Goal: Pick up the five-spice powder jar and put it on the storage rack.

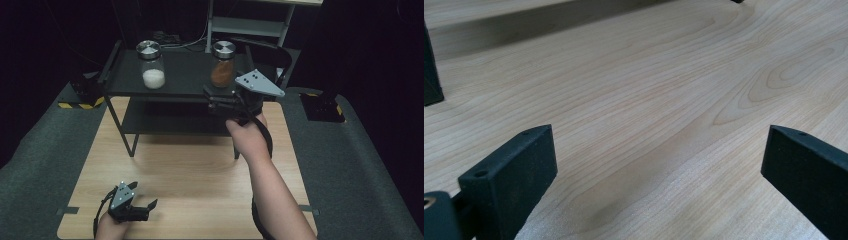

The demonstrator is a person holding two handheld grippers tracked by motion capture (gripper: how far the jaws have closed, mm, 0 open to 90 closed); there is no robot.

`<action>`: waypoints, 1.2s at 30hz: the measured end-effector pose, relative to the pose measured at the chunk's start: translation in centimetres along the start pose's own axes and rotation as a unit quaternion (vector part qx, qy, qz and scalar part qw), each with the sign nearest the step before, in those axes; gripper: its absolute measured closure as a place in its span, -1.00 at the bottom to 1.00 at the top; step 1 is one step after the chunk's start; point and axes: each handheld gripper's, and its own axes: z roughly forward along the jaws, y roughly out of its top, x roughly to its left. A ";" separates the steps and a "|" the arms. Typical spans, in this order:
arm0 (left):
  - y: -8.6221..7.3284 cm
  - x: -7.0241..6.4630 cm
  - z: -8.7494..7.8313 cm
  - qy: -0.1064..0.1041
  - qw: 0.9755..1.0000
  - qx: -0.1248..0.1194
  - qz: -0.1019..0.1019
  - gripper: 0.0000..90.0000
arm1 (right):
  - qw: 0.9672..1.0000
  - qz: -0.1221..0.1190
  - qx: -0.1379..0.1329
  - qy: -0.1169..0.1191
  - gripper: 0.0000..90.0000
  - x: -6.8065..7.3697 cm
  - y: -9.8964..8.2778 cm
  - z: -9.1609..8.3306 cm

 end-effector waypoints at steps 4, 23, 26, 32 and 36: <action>-0.1 0.0 0.0 0.000 1.000 -0.002 -0.001 -0.97 | 1.000 -0.004 0.003 0.004 -1.00 0.4 -0.7 -1.0; 0.0 -0.1 0.0 0.002 1.000 -0.001 0.003 -0.96 | 0.999 -0.010 0.036 0.018 -1.00 1.1 -4.3 -3.4; 0.0 -0.2 0.0 0.002 1.000 0.000 0.004 -0.96 | 0.998 -0.016 0.048 0.023 -1.00 1.4 -5.6 -3.8; 0.0 -0.2 0.0 0.002 1.000 0.000 0.004 -0.96 | 0.997 -0.016 0.065 0.024 -1.00 1.5 -7.4 -4.4; 0.0 -0.2 0.0 0.003 1.000 0.001 0.005 -0.96 | 0.996 -0.015 0.079 0.027 -1.00 1.5 -8.7 -4.8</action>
